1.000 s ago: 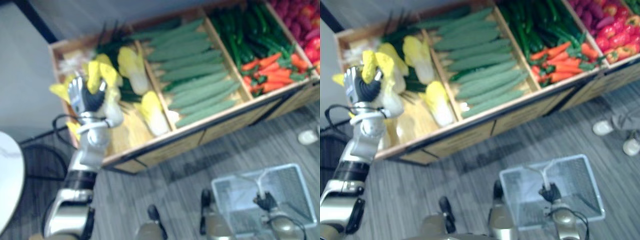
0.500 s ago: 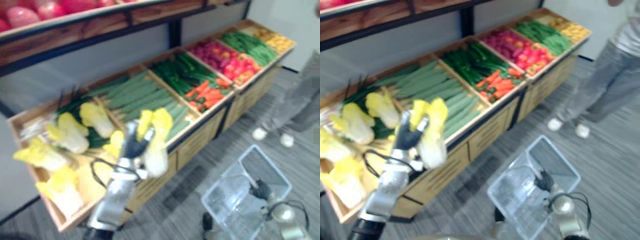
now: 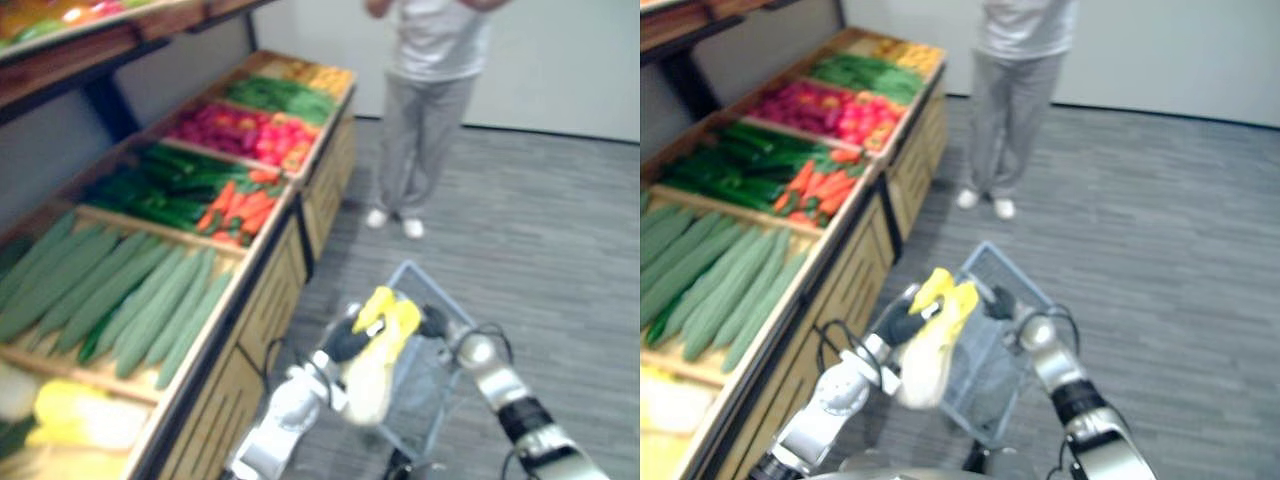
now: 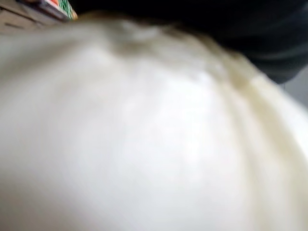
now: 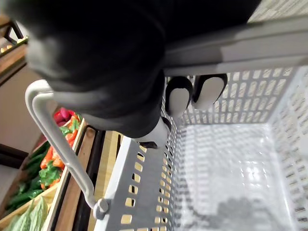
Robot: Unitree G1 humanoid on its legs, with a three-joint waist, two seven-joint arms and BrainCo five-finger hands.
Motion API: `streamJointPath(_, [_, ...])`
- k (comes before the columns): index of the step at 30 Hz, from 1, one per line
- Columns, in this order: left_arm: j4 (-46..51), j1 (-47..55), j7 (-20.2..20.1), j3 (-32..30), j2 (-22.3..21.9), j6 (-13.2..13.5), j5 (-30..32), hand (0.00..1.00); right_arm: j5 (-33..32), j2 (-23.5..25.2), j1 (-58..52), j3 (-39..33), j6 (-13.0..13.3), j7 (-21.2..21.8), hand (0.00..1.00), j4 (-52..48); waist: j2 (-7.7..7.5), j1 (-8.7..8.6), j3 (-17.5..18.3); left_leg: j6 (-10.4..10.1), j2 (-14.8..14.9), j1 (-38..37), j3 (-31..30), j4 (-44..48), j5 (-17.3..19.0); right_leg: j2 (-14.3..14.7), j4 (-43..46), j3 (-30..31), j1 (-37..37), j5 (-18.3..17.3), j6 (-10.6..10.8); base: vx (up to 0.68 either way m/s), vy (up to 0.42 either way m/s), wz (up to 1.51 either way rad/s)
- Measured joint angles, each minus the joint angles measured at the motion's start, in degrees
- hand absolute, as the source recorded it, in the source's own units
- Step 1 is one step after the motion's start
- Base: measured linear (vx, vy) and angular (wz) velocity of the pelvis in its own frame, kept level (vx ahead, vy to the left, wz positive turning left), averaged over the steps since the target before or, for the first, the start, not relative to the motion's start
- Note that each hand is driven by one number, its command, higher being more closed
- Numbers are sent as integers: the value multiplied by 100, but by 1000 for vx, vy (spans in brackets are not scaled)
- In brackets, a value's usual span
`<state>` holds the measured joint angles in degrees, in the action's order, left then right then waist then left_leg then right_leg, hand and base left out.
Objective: Pick vegetable in the basket
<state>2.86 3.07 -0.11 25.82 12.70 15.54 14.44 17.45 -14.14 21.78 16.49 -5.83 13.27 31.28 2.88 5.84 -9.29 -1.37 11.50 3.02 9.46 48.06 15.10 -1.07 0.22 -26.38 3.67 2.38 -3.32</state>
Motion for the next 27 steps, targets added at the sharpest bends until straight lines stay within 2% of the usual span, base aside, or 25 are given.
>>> streamJointPath(1, [-138,-53,-3,96,-86,12,-49,100,0,18,70,0,-13,13,100,6,161,89,9,-47,-118,187,-291,-376,-68,135,48,111,-19,-130,184,-15,32,-169])
streamJointPath(2, [-271,-98,-30,212,-221,5,-76,100,-3,76,220,-33,-44,42,100,5,276,203,-121,-143,-112,251,-311,-352,1,-12,1610,218,341,-457,-142,159,-42,-91])
streamJointPath(3, [-495,-118,-30,441,-288,-53,-73,100,-54,223,250,-85,-112,52,100,-12,286,96,-143,-273,-215,216,-387,-429,464,-49,1609,361,257,-931,-114,191,-36,-52])
streamJointPath(4, [-550,-142,-28,520,-310,-85,-67,100,-53,240,251,-90,-141,52,100,-10,265,52,-157,-249,-249,254,-372,-538,559,-60,1554,346,247,-929,-107,169,-24,30])
streamJointPath(5, [-690,-249,-37,907,-346,-194,-33,100,-53,305,313,-88,-213,45,100,-3,96,-81,-237,-178,-507,404,-258,-1123,673,-179,1284,353,207,-858,-32,27,26,43])
streamJointPath(6, [-768,-288,-29,1064,-341,-214,-16,100,-52,344,350,-88,-239,36,100,9,30,-96,-282,-153,-625,460,-132,-1436,640,-244,1145,359,171,-793,-17,11,29,44])
streamJointPath(7, [-868,-288,-25,1329,-386,-294,7,100,-52,386,366,-44,-250,19,100,33,-66,-86,-331,-101,-804,526,17,-2070,438,-298,853,384,85,-654,50,6,38,8])
streamJointPath(9, [-873,-288,-20,1570,-436,-369,31,100,-52,390,370,49,-253,25,100,82,68,-11,-299,-96,-724,427,134,-3094,-90,-130,558,327,-41,-668,133,53,43,-21])
streamJointPath(10, [-1025,-324,-19,1589,-443,-373,30,100,-62,406,368,91,-249,26,100,88,117,95,-290,142,-562,375,369,-3220,-436,-123,1001,258,-25,-730,60,122,57,-23])
streamJointPath(11, [-1160,-319,-17,1583,-402,-425,31,100,-127,434,367,110,-246,31,100,83,-56,100,-239,234,-663,365,476,-3105,-466,-433,1774,329,72,-1230,198,154,62,-14])
streamJointPath(12, [-1206,-329,-19,1581,-381,-479,36,100,-204,447,370,94,-241,32,100,74,-127,81,-230,303,-729,381,471,-3022,-417,-525,1842,343,106,-1468,253,154,78,18])
streamJointPath(13, [-1235,-311,-29,1604,-324,-612,60,100,-284,438,343,64,-241,35,100,73,-154,71,-194,363,-803,379,406,-2989,-375,-539,1831,368,72,-1570,444,209,86,11])
streamJointPath(14, [-1217,-290,-35,1676,-207,-665,193,100,-367,467,329,45,-243,51,100,46,-221,74,-138,403,-840,337,454,-3136,-355,-650,2179,287,151,-1641,585,208,80,10])
streamJointPath(15, [-1240,-291,-36,1698,-183,-680,260,100,-449,485,323,20,-245,63,100,1,-270,71,-141,428,-874,321,465,-3134,-322,-872,2864,244,332,-1635,536,245,65,4])
streamJointPath(16, [-1395,-287,-26,1715,-160,-729,383,100,-516,511,308,16,-258,89,100,-18,-383,62,-168,441,-993,124,457,-3243,-297,-1208,3847,293,658,-1513,473,284,41,26])
streamJointPath(17, [-1572,-283,-24,1764,-107,-765,526,100,-628,551,200,4,-284,98,100,-75,-404,10,-187,411,-1018,-169,354,-3331,-317,-1382,4543,344,738,-1211,434,377,24,46])
streamJointPath(19, [-1725,-275,-3,1831,-68,-774,894,100,-860,575,-65,-26,-285,105,100,-308,-421,-90,-173,412,-982,-517,81,-3434,-310,-1358,4770,370,706,-1294,442,348,-34,68])
streamJointPath(20, [-1761,-330,26,1846,-70,-778,1128,100,-978,581,-215,-44,-286,104,100,-591,-435,-152,-174,400,-894,-637,-113,-3555,-306,-1205,4386,460,742,-1457,416,330,-108,85])
streamJointPath(21, [-1867,-508,154,1884,-85,-780,1324,100,-1131,586,-311,-52,-287,112,100,-846,-434,-224,-175,352,-802,-681,-307,-3657,-310,-984,3664,562,841,-1454,420,315,-123,78])
streamJointPath(22, [-1973,-626,221,1892,-100,-784,1403,100,-1178,599,-339,-53,-288,126,100,-946,-432,-250,-177,315,-766,-724,-384,-3732,-316,-902,3302,618,898,-1436,441,311,-161,59])
streamJointPath(23, [-2228,-856,302,1915,-166,-810,1564,100,-1208,630,-415,-59,-289,213,100,-1155,-433,-307,-182,257,-720,-837,-486,-3852,-296,-826,2629,741,1021,-1310,561,316,-201,45])
streamJointPath(24, [-2431,-991,432,1907,-214,-866,1640,100,-1315,644,-491,-37,-293,300,100,-1315,-438,-415,-191,111,-674,-955,-546,-3850,-205,-791,2091,849,1100,-1035,566,323,-223,39])
streamJointPath(25, [-2499,-1010,486,1889,-227,-870,1705,100,-1335,651,-534,-30,-295,348,100,-1390,-471,-432,-200,23,-670,-1040,-538,-3831,-138,-800,1866,892,1109,-851,556,342,-259,29])
streamJointPath(26, [-2571,-999,672,1836,-214,-899,1867,100,-1372,686,-635,-38,-302,462,100,-1526,-647,-441,-215,-183,-723,-1166,-508,-3659,84,-851,1531,1018,1073,-330,518,360,-315,14])
streamJointPath(27, [-2737,-979,854,1741,-309,-967,2034,100,-1393,717,-652,-39,-335,578,100,-1558,-634,-444,-271,-351,-625,-1275,-529,-3373,443,-794,1780,1074,1048,-1,301,357,-319,1])
